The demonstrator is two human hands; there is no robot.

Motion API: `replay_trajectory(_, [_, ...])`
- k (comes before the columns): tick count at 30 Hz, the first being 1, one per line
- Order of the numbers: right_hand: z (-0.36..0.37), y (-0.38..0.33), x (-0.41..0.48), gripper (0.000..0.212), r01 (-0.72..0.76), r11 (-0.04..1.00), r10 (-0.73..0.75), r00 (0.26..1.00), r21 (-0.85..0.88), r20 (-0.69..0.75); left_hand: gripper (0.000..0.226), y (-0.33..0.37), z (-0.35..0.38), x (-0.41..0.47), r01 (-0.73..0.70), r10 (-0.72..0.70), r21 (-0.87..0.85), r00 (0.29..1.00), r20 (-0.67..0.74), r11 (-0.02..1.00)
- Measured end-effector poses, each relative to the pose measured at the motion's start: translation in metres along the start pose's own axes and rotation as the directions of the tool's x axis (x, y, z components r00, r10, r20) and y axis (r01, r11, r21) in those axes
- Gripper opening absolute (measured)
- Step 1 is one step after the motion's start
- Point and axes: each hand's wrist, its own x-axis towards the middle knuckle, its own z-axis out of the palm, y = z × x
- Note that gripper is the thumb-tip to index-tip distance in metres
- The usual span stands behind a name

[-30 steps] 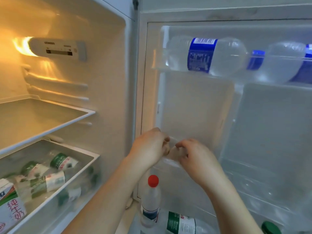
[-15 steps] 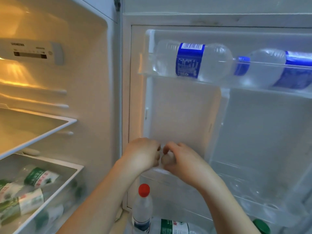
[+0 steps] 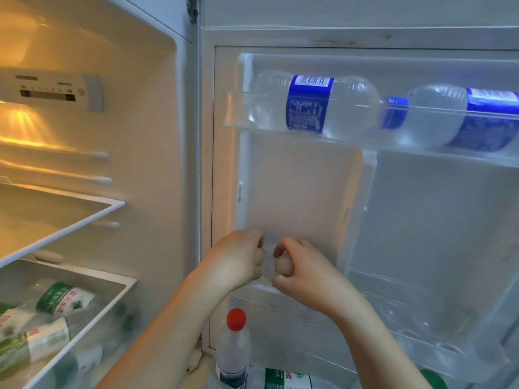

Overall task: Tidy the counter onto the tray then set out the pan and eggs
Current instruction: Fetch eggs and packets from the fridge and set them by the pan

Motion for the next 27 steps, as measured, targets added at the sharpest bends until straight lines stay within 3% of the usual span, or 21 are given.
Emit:
replay_trajectory(5, [0.002,0.002,-0.003,0.028,0.038,0.997,-0.032,0.996,0.065,-0.083,0.036,-0.005,0.006,-0.007,-0.031,0.025,-0.062,0.994,-0.104,0.998])
replay_trajectory(13, [0.0,0.004,-0.008,0.024,0.081,0.979,-0.028,0.963,0.189,-0.267,0.028,0.0,0.017,-0.02,-0.133,-0.018,-0.366,0.924,-0.382,0.921])
replay_trajectory(19, [-0.008,-0.003,-0.014,0.026,0.081,0.942,0.084,0.883,0.325,-0.461,0.026,0.009,0.015,-0.029,-0.218,-0.182,-0.517,0.767,-0.615,0.828])
replay_trajectory(22, [-0.014,-0.013,-0.022,0.028,0.17,0.857,0.132,0.841,0.487,-0.525,0.018,0.017,0.01,-0.037,-0.3,-0.258,-0.634,0.727,-0.636,0.713])
replay_trajectory(24, [-0.017,-0.021,-0.028,0.03,0.23,0.758,0.135,0.86,0.61,-0.492,0.011,0.021,0.007,-0.045,-0.323,-0.312,-0.735,0.75,-0.583,0.596])
replay_trajectory(27, [-0.019,-0.03,-0.036,0.042,0.3,0.519,0.092,0.911,0.8,-0.401,0.02,0.023,0.005,-0.06,-0.375,-0.368,-0.888,0.812,-0.454,0.266])
